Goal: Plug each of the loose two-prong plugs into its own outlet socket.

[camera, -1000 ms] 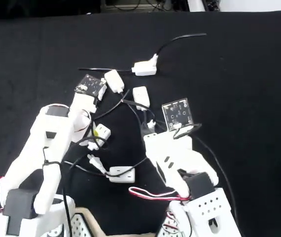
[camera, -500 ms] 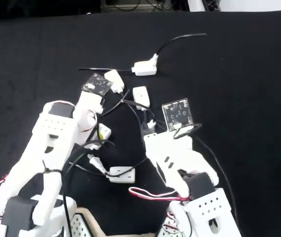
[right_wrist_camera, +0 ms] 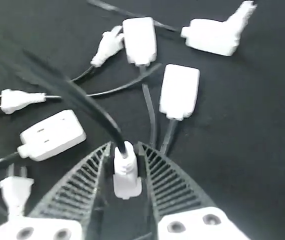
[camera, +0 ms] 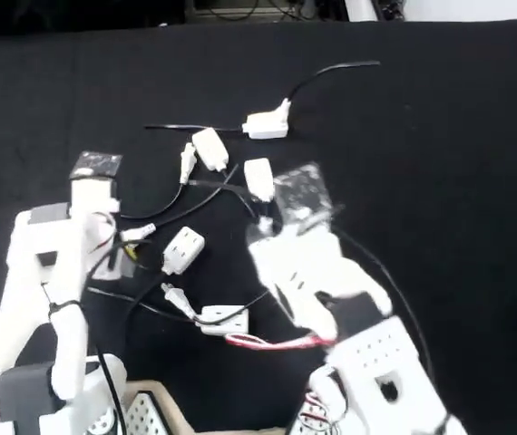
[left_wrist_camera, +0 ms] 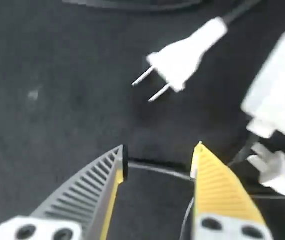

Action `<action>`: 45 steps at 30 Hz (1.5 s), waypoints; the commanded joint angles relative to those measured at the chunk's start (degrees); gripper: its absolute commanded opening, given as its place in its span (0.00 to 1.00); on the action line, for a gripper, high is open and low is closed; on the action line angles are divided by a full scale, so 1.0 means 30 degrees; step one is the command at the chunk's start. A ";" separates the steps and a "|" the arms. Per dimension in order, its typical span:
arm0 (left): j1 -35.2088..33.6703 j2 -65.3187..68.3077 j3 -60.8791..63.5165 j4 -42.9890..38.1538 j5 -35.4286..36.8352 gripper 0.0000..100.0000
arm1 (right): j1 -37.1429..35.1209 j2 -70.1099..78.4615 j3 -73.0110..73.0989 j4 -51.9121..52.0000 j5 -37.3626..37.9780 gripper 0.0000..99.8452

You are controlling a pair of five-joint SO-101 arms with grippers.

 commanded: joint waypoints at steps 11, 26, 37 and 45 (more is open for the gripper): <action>-0.2154 -0.0557 0.2945 -0.4982 0.0234 0.22 | -0.3458 1.0388 -0.3941 -0.7238 0.1729 0.01; -0.3824 -0.0527 0.2476 -0.5099 0.1143 0.22 | -0.4982 1.6542 -0.7253 -0.8733 0.1553 0.01; -0.3619 -0.0527 0.2535 -0.5128 0.1143 0.22 | -0.4952 1.6571 -0.6227 -1.0491 0.1700 0.01; -0.3619 -0.0527 0.2593 -0.5128 0.1143 0.22 | -0.4923 1.6425 -0.5582 -1.0462 0.1700 0.01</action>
